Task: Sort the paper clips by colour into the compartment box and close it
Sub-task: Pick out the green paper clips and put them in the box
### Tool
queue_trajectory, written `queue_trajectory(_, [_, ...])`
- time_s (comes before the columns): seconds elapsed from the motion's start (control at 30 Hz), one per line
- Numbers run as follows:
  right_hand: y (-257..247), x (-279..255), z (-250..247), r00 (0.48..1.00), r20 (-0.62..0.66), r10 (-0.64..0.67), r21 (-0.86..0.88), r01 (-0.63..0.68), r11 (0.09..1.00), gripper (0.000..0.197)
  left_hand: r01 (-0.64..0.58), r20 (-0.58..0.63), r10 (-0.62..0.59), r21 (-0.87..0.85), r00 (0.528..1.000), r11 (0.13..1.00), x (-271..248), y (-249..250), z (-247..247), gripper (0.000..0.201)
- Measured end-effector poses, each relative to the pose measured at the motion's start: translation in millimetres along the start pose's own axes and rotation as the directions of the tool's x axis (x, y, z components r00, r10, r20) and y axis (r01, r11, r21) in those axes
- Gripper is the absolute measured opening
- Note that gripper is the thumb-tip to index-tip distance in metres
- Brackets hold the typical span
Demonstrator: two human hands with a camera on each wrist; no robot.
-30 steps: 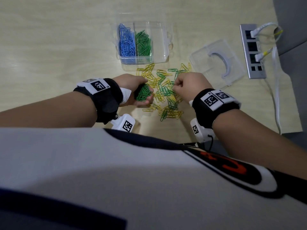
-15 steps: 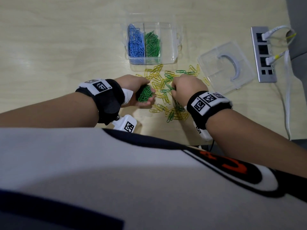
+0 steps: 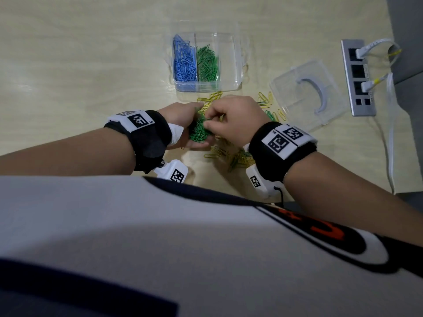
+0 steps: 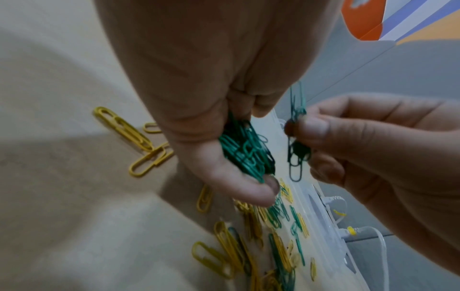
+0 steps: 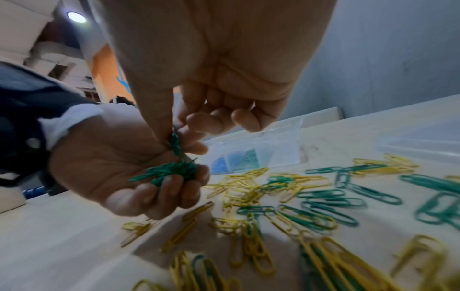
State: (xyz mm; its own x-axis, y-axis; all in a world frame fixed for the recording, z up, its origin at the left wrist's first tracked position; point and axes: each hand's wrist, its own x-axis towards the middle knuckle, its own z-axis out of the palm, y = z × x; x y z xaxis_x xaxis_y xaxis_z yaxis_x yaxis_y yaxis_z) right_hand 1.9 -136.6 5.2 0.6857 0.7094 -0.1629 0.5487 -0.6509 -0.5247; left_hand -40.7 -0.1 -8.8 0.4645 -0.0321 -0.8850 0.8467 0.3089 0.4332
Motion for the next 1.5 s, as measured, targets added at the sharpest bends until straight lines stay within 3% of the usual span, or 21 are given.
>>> queue_trajectory(0.07, [-4, 3, 2, 0.999, 0.034, -0.026, -0.044, 0.027, 0.999, 0.012, -0.038, -0.024, 0.038, -0.004, 0.999, 0.999, -1, 2, -1, 0.022])
queue_trajectory(0.2, [0, 5, -3, 0.999, 0.034, -0.011, -0.019, 0.012, 1.0, 0.017, -0.032, 0.053, 0.033, -0.017, 0.998, 0.999, -1, 2, -4, 0.026])
queue_trajectory(0.43, [30, 6, -13, 0.976, -0.058, 0.211, -0.013, -0.212, 0.977, 0.021, 0.017, 0.059, -0.017, -0.002, 0.998, 1.0, -1, 4, -7, 0.042])
queue_trajectory(0.53, [39, 7, -11, 0.96, -0.093, 0.263, -0.055, -0.269, 0.962, 0.021, 0.01, 0.031, -0.009, -0.006, 0.999, 1.0, -2, 8, -12, 0.041])
queue_trajectory(0.6, [38, 7, -10, 0.961, -0.127, 0.247, -0.05, -0.255, 0.966, 0.032, 0.001, 0.023, -0.001, -0.014, 1.0, 1.0, -3, 14, -16, 0.041])
queue_trajectory(0.77, [33, 11, -6, 0.984, 0.035, 0.176, -0.145, -0.169, 0.975, 0.059, -0.123, -0.031, 0.121, -0.07, 0.992, 0.99, -7, 40, -22, 0.039])
queue_trajectory(1.03, [31, 5, 4, 0.987, -0.001, 0.159, -0.13, -0.158, 0.979, 0.043, -0.223, -0.043, 0.219, -0.229, 0.975, 0.947, -4, 65, -19, 0.044])
queue_trajectory(1.23, [31, 1, 6, 0.988, -0.015, 0.152, -0.126, -0.152, 0.98, 0.038, -0.261, 0.035, 0.288, -0.326, 0.957, 0.909, 0, 63, -13, 0.072])
queue_trajectory(1.5, [30, 0, 10, 0.985, -0.014, 0.175, -0.128, -0.175, 0.976, 0.035, -0.319, 0.079, 0.339, -0.189, 0.938, 0.929, -6, 57, -13, 0.066])
